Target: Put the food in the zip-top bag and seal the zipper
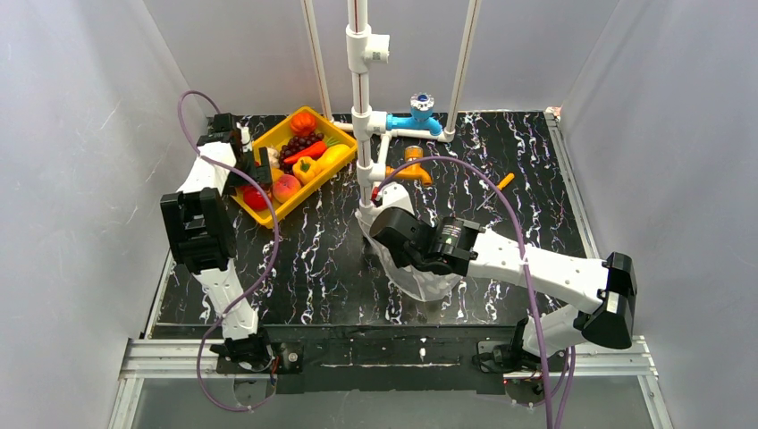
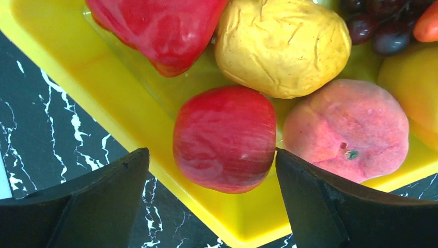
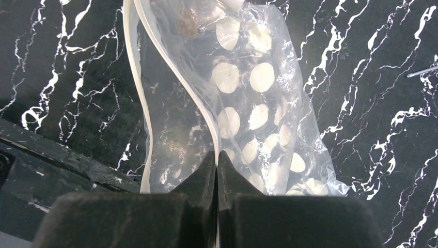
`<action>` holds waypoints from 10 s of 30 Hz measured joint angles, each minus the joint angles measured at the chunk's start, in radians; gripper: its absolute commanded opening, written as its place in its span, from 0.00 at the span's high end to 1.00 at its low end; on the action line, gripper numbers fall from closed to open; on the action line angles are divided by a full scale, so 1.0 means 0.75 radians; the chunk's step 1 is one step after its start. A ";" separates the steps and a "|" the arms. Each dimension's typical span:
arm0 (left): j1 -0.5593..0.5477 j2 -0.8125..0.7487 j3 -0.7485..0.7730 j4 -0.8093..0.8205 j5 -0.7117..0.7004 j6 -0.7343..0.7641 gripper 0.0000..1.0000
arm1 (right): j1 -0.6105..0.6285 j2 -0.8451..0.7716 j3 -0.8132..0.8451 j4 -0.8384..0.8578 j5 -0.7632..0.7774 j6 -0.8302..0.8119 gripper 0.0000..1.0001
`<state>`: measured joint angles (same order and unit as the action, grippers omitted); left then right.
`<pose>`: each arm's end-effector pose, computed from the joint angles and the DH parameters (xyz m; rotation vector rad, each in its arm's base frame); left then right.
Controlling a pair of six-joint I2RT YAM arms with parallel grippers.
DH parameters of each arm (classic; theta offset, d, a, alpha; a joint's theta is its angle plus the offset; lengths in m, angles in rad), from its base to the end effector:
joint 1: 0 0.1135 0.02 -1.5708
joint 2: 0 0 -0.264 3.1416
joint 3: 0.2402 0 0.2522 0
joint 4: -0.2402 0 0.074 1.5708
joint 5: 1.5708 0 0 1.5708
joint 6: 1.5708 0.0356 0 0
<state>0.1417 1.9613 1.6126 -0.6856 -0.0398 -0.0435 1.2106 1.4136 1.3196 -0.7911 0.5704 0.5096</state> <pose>0.4227 0.0617 0.2361 -0.2552 2.5938 0.0870 0.1216 0.2684 0.3305 -0.5574 2.2178 0.1803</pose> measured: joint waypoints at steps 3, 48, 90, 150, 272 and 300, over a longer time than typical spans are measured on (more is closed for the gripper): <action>0.000 0.005 0.006 0.007 0.018 -0.001 0.21 | 0.000 0.000 0.017 -0.004 -0.003 0.009 0.99; -0.286 -1.294 -0.807 0.216 0.849 -0.790 0.77 | -0.109 -0.191 -0.029 0.081 -0.227 0.077 0.99; -1.181 -1.246 -1.007 0.638 0.506 -1.254 0.29 | -0.179 -0.392 -0.123 0.193 -0.446 0.196 0.99; -0.150 -0.347 -0.234 0.001 0.081 -0.547 0.02 | -0.191 -0.455 -0.227 0.180 -0.417 0.104 0.99; -1.155 -1.354 -0.369 -0.309 -0.358 -0.736 0.02 | -0.197 -0.434 -0.229 0.220 -0.484 0.125 0.99; -0.162 -0.521 -0.760 0.947 0.076 -1.148 0.08 | -0.198 -0.438 -0.229 0.215 -0.435 0.097 0.99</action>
<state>0.0200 1.5703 1.0428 0.0249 0.0170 -0.9044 1.0622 1.0851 1.1481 -0.6296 0.2445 0.5823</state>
